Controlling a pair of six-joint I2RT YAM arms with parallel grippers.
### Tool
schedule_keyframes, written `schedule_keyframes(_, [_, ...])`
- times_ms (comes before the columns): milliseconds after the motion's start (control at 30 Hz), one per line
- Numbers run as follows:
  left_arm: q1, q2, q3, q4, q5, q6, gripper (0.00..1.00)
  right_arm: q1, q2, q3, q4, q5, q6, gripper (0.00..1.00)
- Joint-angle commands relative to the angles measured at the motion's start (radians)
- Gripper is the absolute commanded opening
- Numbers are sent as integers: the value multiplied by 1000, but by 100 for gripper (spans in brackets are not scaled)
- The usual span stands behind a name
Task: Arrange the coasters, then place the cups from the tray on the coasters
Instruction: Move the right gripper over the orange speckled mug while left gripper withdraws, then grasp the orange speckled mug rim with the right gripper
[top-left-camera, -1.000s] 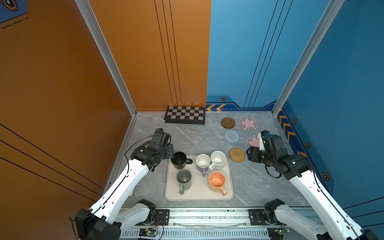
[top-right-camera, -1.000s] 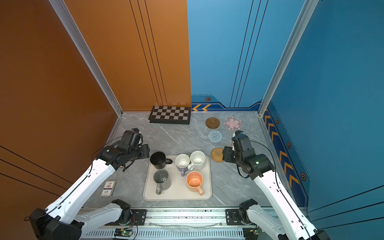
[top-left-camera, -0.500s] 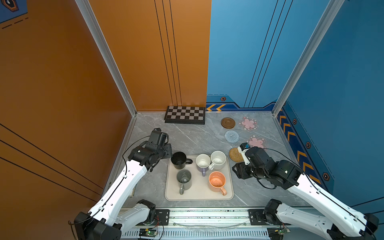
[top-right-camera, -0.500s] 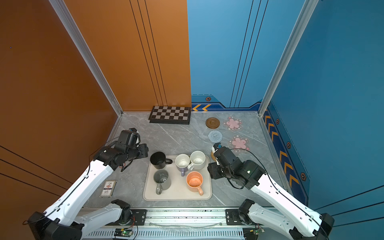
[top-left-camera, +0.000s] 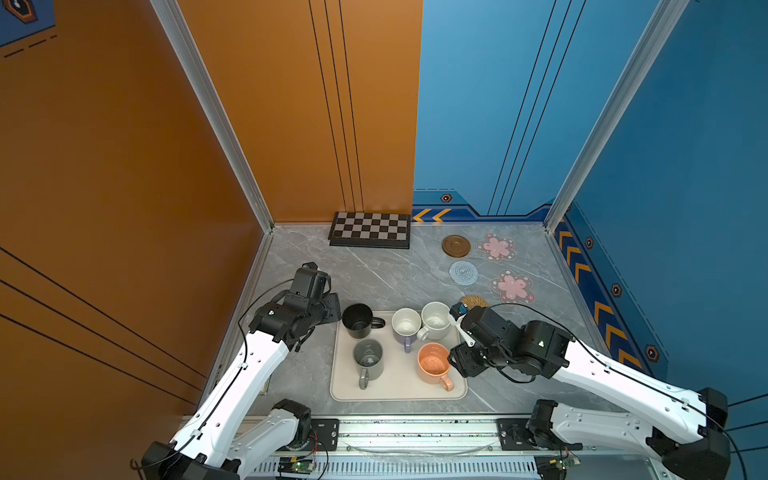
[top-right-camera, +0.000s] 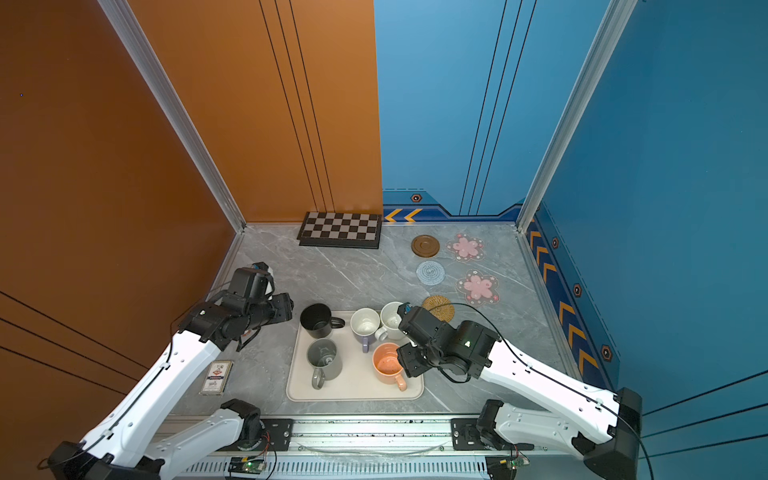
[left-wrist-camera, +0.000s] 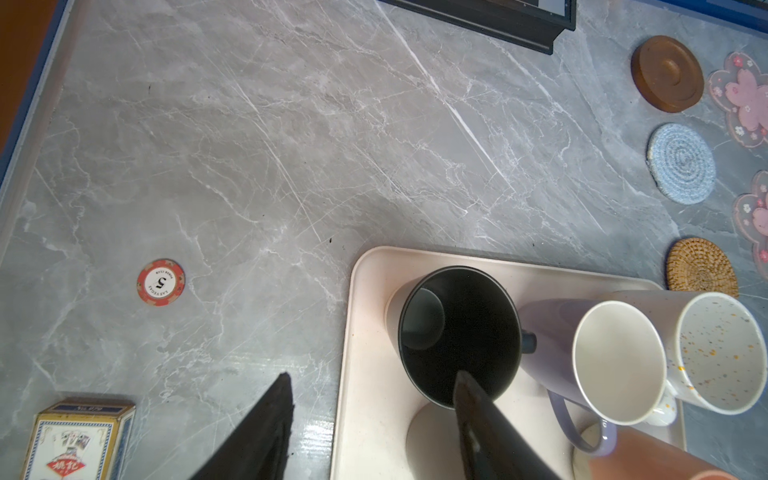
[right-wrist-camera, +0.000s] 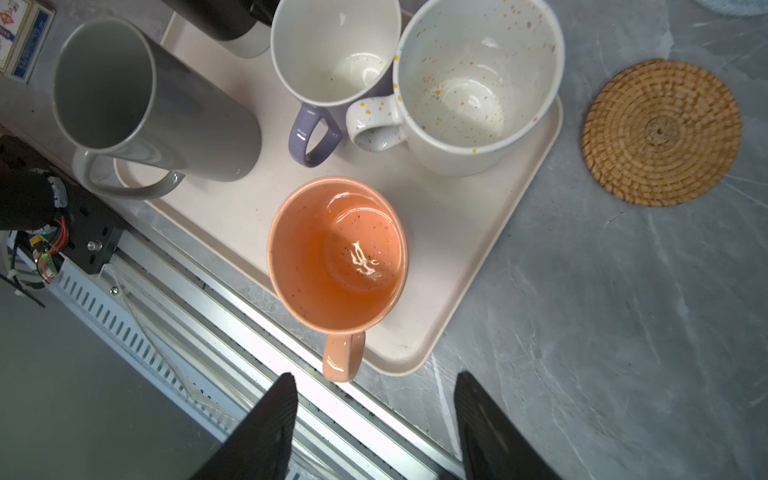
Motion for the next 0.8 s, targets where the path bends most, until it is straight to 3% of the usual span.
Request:
schedule_keyframes(0, [10,-25,-23,-18,24,-19,63,43,15,7,-58,14,22,65])
schedule_keyframes(367, [11,-21,6,-18,65,-16,64,142,67,-97,11,27,84,70])
schedule_keyframes(767, [13,-19,-8,-15,73,-40,63,171,171,-128,78,33,78,72])
